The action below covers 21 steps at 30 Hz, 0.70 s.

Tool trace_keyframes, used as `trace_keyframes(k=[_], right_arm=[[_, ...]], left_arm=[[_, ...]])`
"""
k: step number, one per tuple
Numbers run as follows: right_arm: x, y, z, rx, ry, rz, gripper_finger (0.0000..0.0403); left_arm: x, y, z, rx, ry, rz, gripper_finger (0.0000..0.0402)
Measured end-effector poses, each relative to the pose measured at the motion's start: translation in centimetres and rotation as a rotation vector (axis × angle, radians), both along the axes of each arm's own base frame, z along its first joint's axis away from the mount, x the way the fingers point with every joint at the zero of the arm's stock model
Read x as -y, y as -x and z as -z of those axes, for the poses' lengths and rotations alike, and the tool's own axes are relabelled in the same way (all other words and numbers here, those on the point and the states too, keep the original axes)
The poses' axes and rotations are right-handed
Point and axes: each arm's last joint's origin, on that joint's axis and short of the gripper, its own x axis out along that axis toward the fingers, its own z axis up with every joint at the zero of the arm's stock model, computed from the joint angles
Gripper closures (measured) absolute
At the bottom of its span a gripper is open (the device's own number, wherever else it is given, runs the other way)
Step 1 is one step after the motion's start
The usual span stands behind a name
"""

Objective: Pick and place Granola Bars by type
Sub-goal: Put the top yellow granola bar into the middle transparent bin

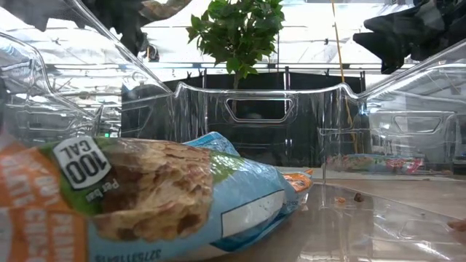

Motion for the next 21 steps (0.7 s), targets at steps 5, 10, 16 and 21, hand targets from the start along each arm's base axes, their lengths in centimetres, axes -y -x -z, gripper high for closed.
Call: trace_keyframes(k=[5, 10, 16, 21], right_arm=[[0.0, 0.0, 0.1, -0.006, 0.004, 0.001, 0.0236], [0.0, 0.0, 0.1, -0.006, 0.004, 0.001, 0.0236], [0.0, 0.0, 0.1, -0.007, 0.004, 0.002, 0.0236], [0.0, 0.0, 0.1, -0.01, 0.006, 0.002, 0.0236]], left_arm=[[0.2, 0.1, 0.1, 0.01, -0.075, 0.133, 0.0399], [1.2, -0.2, 0.3, 0.068, -0.207, 0.385, 0.04], [1.6, -0.7, 0.6, 0.12, -0.25, 0.53, 0.04], [1.5, -1.1, 1.0, 0.092, -0.249, 0.491, 0.04]])
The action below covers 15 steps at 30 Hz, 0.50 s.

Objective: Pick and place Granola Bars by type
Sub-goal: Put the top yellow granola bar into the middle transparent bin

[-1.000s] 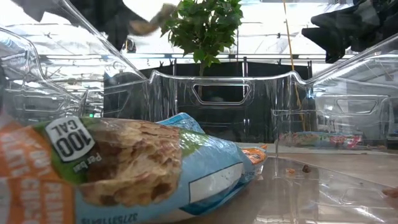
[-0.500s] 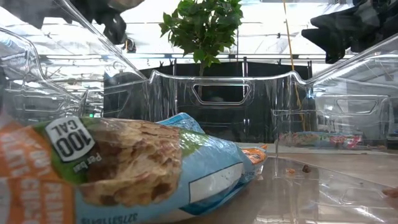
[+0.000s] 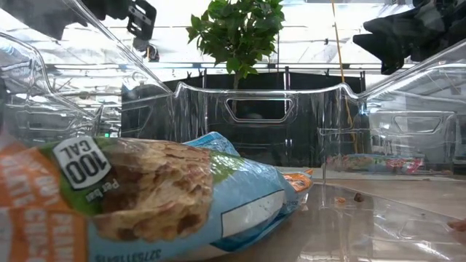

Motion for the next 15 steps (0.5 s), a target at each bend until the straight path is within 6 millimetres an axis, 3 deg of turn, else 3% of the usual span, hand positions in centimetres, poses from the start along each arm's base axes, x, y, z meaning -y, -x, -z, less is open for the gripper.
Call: trace_keyframes(k=[15], right_arm=[[0.0, 0.0, 0.0, 0.0, 0.0, 0.0, 0.0236]], left_arm=[[-2.6, -0.3, -0.6, 0.057, 0.071, -0.951, 0.0401]])
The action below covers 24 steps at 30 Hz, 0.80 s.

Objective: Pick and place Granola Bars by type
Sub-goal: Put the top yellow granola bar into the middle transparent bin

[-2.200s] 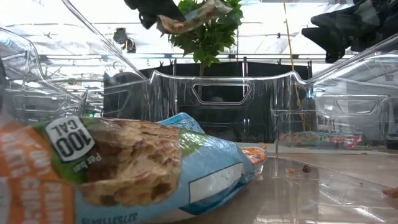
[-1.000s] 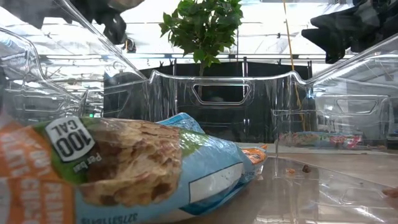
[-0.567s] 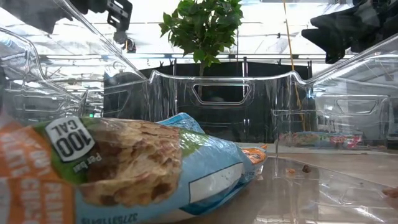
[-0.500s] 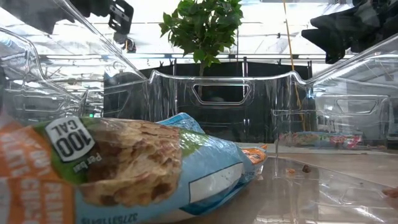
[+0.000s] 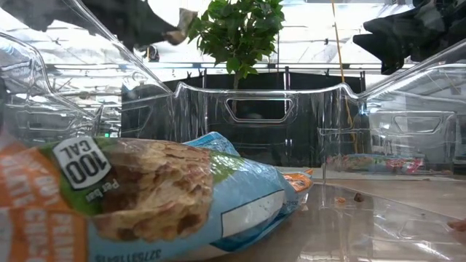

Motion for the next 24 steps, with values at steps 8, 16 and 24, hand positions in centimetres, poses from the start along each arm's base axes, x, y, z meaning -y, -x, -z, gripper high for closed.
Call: trace_keyframes(k=[8, 16, 24], right_arm=[[0.0, 0.0, 0.0, 0.0, 0.0, 0.0, 0.0236], [0.0, 0.0, 0.0, 0.001, 0.0, 0.0, 0.0236], [0.0, 0.0, 0.0, -0.002, 0.001, 0.0, 0.0236]], left_arm=[[-1.0, 0.9, 0.5, -0.041, -0.007, -0.487, 0.0401], [-1.0, 0.9, 0.7, -0.08, -0.039, -0.48, 0.0401], [0.3, -0.2, 0.1, -0.033, -0.08, 0.202, 0.0401]])
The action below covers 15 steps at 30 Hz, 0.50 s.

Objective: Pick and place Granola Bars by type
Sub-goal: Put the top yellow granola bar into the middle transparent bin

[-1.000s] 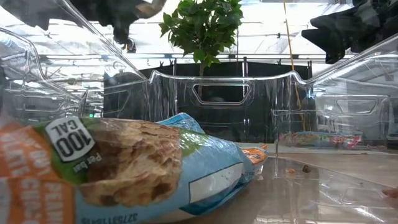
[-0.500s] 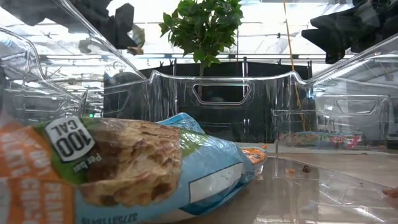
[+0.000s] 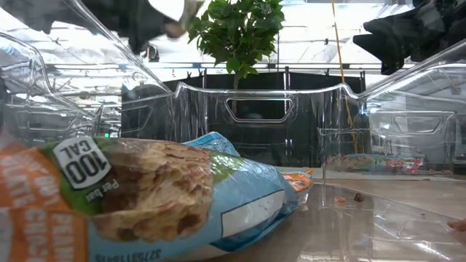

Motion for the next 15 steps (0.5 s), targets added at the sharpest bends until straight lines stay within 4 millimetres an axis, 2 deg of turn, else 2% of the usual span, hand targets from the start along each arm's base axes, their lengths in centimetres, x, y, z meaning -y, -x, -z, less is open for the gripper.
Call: trace_keyframes(k=[3, 6, 10, 15], right_arm=[[0.0, 0.0, 0.0, 0.0, -0.002, 0.0, 0.0236], [0.0, 0.0, 0.0, 0.001, -0.003, -0.001, 0.0236], [0.0, 0.0, 0.0, 0.001, -0.003, 0.0, 0.0236], [0.0, 0.0, 0.0, 0.001, -0.003, 0.0, 0.0236]], left_arm=[[0.6, 0.0, -0.6, 0.07, 0.034, 0.212, 0.0401], [1.1, 0.0, -1.1, 0.111, 0.166, 0.37, 0.0401], [1.8, 0.0, -1.1, 0.058, 0.391, 0.484, 0.0401], [3.9, -1.2, -0.7, -0.071, 0.492, 0.549, 0.0401]])
